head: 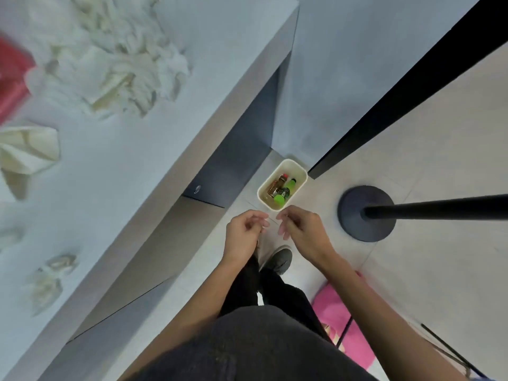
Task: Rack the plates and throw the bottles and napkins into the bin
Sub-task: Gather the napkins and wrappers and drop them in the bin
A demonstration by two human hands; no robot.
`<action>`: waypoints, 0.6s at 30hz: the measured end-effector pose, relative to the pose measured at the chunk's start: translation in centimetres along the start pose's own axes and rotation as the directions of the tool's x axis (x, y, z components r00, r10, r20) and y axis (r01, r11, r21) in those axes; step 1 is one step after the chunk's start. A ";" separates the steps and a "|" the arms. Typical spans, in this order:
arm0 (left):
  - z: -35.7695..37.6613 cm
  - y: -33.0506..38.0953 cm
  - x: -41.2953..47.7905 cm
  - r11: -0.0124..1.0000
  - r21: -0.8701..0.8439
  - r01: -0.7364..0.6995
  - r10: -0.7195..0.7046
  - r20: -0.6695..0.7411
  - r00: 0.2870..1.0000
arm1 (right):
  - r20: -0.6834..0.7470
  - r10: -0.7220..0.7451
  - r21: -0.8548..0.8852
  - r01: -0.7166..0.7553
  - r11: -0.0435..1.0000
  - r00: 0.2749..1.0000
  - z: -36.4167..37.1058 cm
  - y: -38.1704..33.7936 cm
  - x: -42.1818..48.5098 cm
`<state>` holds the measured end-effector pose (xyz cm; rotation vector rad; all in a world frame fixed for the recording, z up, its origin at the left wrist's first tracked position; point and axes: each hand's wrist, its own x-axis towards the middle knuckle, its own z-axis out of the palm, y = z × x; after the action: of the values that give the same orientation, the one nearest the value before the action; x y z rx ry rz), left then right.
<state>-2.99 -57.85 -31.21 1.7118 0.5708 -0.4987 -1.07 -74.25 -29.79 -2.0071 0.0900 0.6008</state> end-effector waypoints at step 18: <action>-18.7 3.5 -17.5 0.977 0.053 -0.209 0.214 -0.335 0.918 | 0.348 -0.386 -0.077 0.437 0.896 0.854 9.1 -18.9 -7.1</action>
<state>-14.15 -42.02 -14.07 1.8636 0.6164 -0.0509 -4.84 -58.43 -14.72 -1.9610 -0.5946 0.6615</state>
